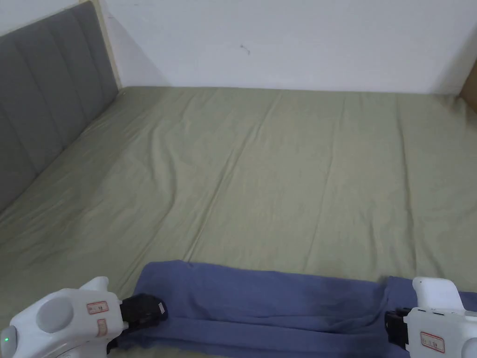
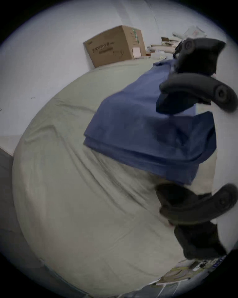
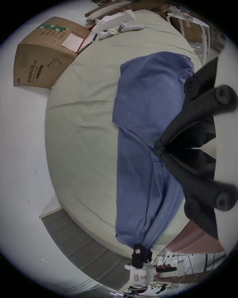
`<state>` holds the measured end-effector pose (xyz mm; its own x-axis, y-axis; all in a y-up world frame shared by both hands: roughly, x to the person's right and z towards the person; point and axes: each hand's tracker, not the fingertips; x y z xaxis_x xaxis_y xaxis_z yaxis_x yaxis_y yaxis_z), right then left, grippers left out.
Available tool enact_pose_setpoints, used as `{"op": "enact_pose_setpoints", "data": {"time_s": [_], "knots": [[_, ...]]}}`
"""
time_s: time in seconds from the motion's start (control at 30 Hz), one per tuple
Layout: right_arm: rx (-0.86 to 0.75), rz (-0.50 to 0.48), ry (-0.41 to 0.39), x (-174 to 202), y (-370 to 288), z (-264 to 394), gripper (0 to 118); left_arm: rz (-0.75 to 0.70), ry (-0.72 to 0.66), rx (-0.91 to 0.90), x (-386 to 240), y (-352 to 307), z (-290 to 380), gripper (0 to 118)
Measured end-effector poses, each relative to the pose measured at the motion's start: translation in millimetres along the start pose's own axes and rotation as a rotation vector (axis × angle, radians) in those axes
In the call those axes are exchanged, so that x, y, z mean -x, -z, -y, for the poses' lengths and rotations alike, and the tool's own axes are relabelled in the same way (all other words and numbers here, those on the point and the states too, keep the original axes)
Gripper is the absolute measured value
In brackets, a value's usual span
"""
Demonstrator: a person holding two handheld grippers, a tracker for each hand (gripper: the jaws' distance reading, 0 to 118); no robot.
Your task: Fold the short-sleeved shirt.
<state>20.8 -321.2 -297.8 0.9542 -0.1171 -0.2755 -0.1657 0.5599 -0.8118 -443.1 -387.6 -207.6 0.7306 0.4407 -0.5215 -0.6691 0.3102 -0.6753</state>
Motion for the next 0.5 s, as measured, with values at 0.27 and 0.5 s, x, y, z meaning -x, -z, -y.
{"op": "enact_pose_setpoints", "data": {"time_s": [0.27,0.5], "knots": [[0.004,0.003,0.024,-5.5,10.8,1.6,0,-0.012,0.013,-0.034,-15.6,-8.5,-17.3,12],[-0.013,0.008,0.103,-31.9,1.3,9.6,0,0.022,0.176,-0.138,-71.2,-47.3,-34.3,12]]}}
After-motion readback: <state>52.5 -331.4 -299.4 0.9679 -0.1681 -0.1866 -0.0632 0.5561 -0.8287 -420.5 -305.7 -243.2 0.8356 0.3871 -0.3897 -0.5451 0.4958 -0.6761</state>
